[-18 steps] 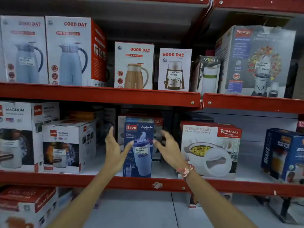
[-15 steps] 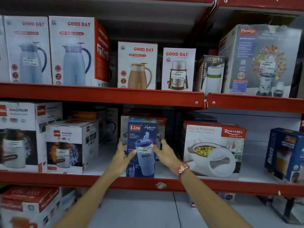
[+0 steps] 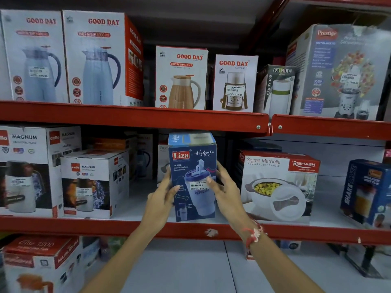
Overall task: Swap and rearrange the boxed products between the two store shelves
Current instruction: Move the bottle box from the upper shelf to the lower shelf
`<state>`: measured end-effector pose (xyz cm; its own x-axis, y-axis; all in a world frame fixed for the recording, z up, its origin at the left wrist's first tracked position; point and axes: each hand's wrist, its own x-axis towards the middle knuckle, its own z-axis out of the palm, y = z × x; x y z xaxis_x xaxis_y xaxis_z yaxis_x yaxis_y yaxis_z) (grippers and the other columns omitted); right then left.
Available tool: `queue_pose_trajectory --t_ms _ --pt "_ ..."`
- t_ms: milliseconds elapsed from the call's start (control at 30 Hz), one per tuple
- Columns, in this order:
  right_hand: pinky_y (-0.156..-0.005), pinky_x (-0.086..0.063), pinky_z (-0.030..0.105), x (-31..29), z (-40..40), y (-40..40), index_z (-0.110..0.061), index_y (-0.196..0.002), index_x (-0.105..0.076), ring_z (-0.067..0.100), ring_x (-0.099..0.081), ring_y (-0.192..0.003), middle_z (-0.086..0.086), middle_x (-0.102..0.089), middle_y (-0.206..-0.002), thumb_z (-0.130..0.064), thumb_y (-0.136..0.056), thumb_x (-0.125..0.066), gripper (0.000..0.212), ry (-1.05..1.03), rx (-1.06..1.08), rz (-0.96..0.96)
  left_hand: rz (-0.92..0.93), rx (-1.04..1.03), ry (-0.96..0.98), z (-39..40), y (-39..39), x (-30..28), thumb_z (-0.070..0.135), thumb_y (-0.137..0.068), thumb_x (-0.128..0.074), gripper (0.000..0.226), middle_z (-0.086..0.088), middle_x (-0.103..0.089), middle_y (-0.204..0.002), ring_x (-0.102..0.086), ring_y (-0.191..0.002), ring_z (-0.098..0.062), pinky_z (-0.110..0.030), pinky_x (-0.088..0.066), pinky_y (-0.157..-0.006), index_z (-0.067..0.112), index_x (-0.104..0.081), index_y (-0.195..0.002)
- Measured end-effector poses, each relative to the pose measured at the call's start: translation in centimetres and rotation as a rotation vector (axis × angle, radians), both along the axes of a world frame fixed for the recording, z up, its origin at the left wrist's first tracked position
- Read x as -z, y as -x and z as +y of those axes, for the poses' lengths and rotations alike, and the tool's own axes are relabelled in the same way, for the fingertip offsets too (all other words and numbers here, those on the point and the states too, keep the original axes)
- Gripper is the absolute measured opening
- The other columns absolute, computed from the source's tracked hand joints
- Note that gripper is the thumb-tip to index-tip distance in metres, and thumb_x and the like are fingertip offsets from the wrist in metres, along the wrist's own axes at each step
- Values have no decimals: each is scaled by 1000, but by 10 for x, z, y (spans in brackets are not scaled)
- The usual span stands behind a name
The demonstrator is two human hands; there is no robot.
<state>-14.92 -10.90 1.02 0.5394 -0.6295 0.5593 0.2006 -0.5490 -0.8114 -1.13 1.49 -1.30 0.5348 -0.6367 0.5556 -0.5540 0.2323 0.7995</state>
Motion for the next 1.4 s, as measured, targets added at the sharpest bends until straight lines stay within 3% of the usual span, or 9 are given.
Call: queue_pose_trajectory --t_ms 67,233,367,500,667,833,1167,1333,1400 --pt "-80 -54 10 0 7 12 -29 -149 -39 -18 -59 -104 -18 -61 -127 -23 -97 -59 55 -16 -19 -30 15 34 9 8 6 -1 36 -88 -49 50 28 -59 -109 -65 -95 9 -24 -58 -81 68 -29 -121" --pt "-80 -51 6 15 24 46 -27 -148 -40 -16 -58 -112 -18 -58 -136 -21 -97 -59 55 -12 -70 -69 -1 119 17 26 27 10 35 -88 -50 63 26 -58 -120 -58 -103 19 -12 -56 -77 40 -26 -146" --pt "-84 -54 12 38 34 75 -35 -145 -42 -8 -60 -116 -27 -61 -130 -23 -95 -61 55 -42 -94 -68 97 184 20 36 45 30 36 -85 -54 64 22 -60 -125 -62 -111 6 -20 -59 -79 44 -30 -143" --pt "-99 -55 44 57 44 104 -45 -139 -43 15 -60 -125 -12 -58 -140 -20 -96 -60 52 -66 -94 -64 53 181 9 48 67 42 41 -84 -56 54 42 -60 -117 -59 -110 12 -15 -57 -76 63 -35 -129" --pt "-90 -56 41 79 50 135 -32 -147 -40 17 -64 -119 -8 -58 -141 -24 -95 -59 55 -98 -69 -62 78 213 -27 52 89 63 40 -85 -58 62 13 -63 -131 -64 -113 -6 -35 -59 -88 44 -33 -142" --pt "-100 -51 55 117 45 161 -46 -136 -46 22 -61 -124 -9 -59 -140 -15 -97 -59 51 -168 -31 8 185 285 -97 50 113 97 34 -83 -60 62 15 -60 -135 -61 -118 -3 -30 -59 -86 40 -39 -141" --pt "-82 -50 6 210 27 187 -46 -139 -41 -10 -60 -113 -34 -56 -133 -21 -99 -55 49 -249 53 243 387 165 -241 25 138 197 12 -82 -67 52 18 -72 -113 -69 -103 -10 -29 -60 -80 42 -56 -123" --pt "-82 -49 4 244 5 174 -33 -138 -39 -11 -61 -110 -27 -52 -133 -12 -102 -51 44 -288 94 259 358 46 -298 -9 138 220 -9 -81 -65 53 3 -67 -110 -71 -87 1 -14 -58 -72 15 -53 -127" --pt "-80 -54 8 257 -4 167 -37 -127 -45 2 -63 -111 -26 -56 -128 -8 -104 -46 37 -351 127 261 341 -17 -333 -23 140 226 -13 -80 -64 47 -5 -67 -109 -71 -90 -12 -9 -55 -71 9 -56 -121"
